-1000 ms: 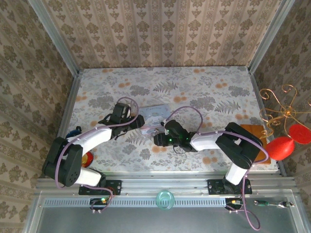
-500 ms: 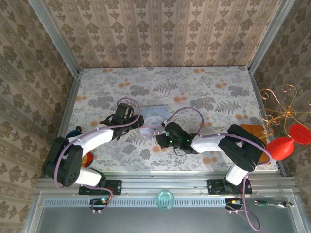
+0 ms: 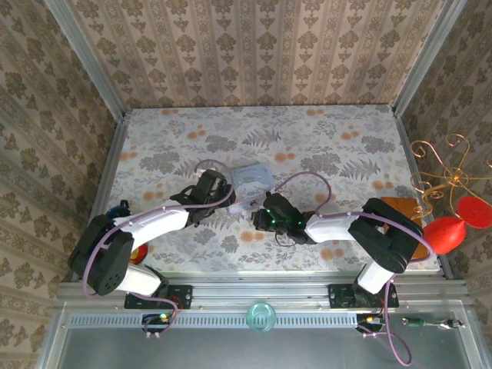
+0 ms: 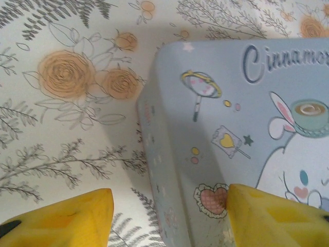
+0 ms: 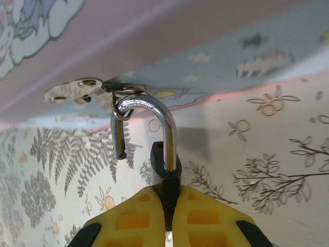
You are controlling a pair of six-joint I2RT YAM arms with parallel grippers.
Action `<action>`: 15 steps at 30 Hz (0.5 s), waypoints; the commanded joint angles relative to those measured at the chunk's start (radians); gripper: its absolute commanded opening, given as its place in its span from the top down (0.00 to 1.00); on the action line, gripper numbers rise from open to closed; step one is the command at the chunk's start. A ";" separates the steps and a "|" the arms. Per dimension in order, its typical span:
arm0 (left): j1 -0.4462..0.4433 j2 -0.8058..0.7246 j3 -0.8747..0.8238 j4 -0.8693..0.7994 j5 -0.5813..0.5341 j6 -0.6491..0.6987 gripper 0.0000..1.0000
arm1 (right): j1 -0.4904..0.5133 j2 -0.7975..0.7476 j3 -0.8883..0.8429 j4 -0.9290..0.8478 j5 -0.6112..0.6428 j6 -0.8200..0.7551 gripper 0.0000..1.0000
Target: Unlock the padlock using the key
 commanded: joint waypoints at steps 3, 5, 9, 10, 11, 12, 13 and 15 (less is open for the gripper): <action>-0.085 0.064 -0.062 -0.178 -0.032 -0.071 0.40 | -0.029 -0.024 -0.031 0.077 0.102 0.141 0.97; -0.100 0.079 -0.060 -0.183 -0.036 -0.080 0.40 | -0.040 -0.033 -0.039 0.070 0.119 0.177 0.98; -0.136 0.090 -0.059 -0.177 -0.047 -0.096 0.41 | -0.055 -0.047 -0.041 0.052 0.148 0.229 1.00; -0.149 0.091 -0.059 -0.165 -0.047 -0.100 0.41 | -0.055 -0.049 -0.036 0.044 0.155 0.237 1.00; -0.158 0.093 -0.062 -0.148 -0.046 -0.099 0.41 | -0.055 -0.047 -0.030 0.040 0.158 0.241 1.00; -0.171 0.097 -0.062 -0.130 -0.046 -0.093 0.41 | -0.055 -0.044 -0.022 0.037 0.159 0.244 0.99; -0.182 0.103 -0.055 -0.130 -0.052 -0.092 0.40 | -0.057 -0.040 -0.015 0.029 0.160 0.247 0.98; -0.203 0.122 -0.043 -0.136 -0.060 -0.096 0.40 | -0.064 -0.032 0.002 0.014 0.161 0.260 0.98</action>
